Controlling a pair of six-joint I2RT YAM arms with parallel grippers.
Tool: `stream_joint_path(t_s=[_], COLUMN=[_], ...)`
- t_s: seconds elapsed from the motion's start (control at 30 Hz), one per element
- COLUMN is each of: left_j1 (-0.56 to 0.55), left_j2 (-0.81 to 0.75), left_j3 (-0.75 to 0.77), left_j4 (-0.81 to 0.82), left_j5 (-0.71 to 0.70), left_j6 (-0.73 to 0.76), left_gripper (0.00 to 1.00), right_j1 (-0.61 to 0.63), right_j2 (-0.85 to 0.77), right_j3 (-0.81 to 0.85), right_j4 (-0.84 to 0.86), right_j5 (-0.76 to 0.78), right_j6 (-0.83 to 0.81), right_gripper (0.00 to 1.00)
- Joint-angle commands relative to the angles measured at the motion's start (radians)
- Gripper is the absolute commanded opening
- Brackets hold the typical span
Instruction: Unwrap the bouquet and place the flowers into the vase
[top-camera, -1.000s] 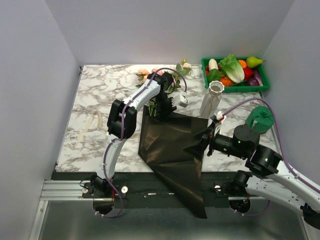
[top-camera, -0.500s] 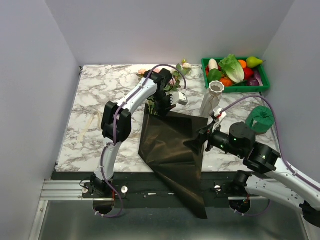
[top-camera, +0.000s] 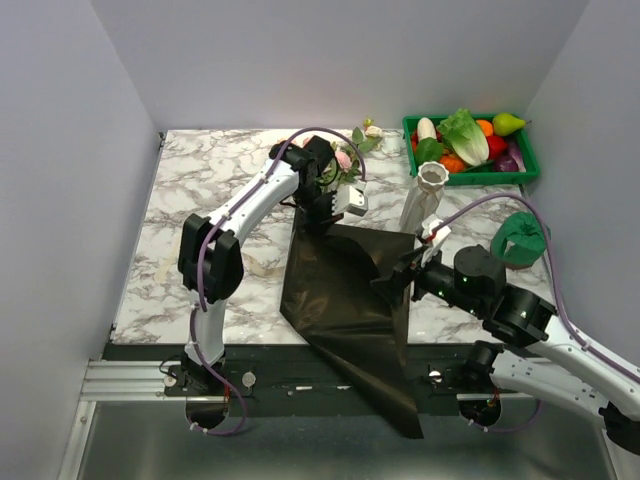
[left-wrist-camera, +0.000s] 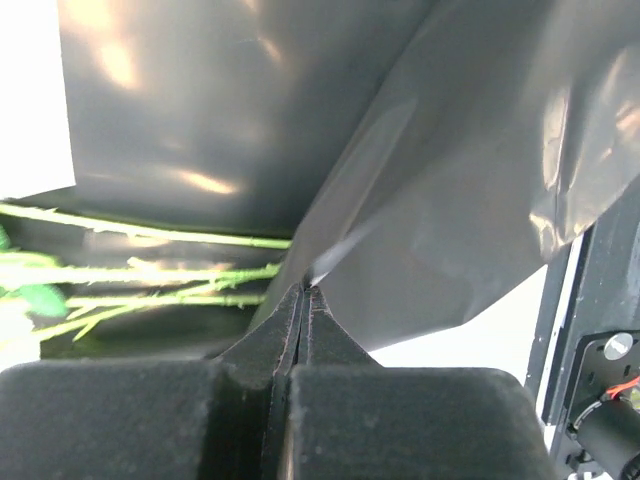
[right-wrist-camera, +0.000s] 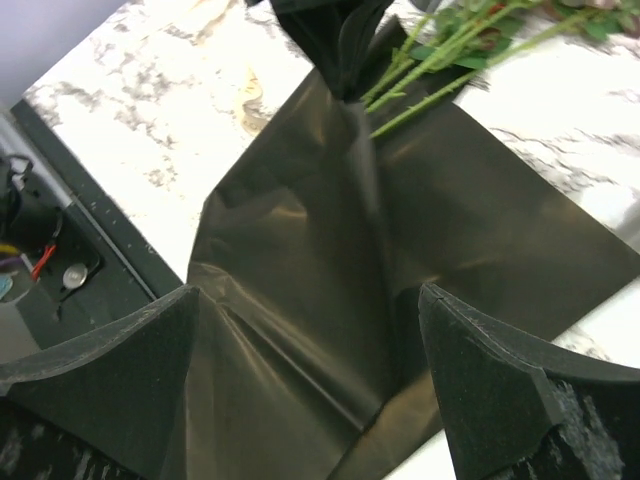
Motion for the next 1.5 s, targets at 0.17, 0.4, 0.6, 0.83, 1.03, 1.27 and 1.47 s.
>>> stream_joint_path(t_s=[0.17,0.4,0.6,0.83,1.03,1.27,1.47], left_j1=[-0.009,-0.009,-0.008,-0.008,-0.008,-0.006,-0.008], left_j2=[-0.078,-0.086,-0.098,-0.101,-0.106,-0.12,-0.135], left_j3=[-0.026,-0.039,-0.043,-0.041,-0.036,-0.041,-0.024], left_j4=[-0.174,-0.174,-0.174,-0.174,-0.174,-0.174,-0.174], left_j5=[0.02,0.012,0.012,0.006,0.008,-0.002,0.005], left_j6=[0.021,0.027,0.03,0.036,0.033,0.027,0.013], left_gripper=[0.0,0.0,0.0,0.0,0.0,0.0,0.0], right_j1=[0.005,0.003,0.005,0.005,0.003,0.005,0.005], right_j2=[0.203,0.22,0.305,0.328,0.407,0.433,0.433], right_j3=[0.045,0.079,0.093,0.11,0.122,0.131,0.127], right_j4=[0.048,0.102,0.134,0.143,0.177,0.232,0.257], right_j5=[-0.102,-0.085,-0.052,0.002,0.062,0.074,0.07], right_j6=[-0.099,-0.149,-0.185,-0.255,-0.274,-0.301,-0.294], right_gripper=[0.93,0.92,0.89,0.86,0.75,0.67,0.43])
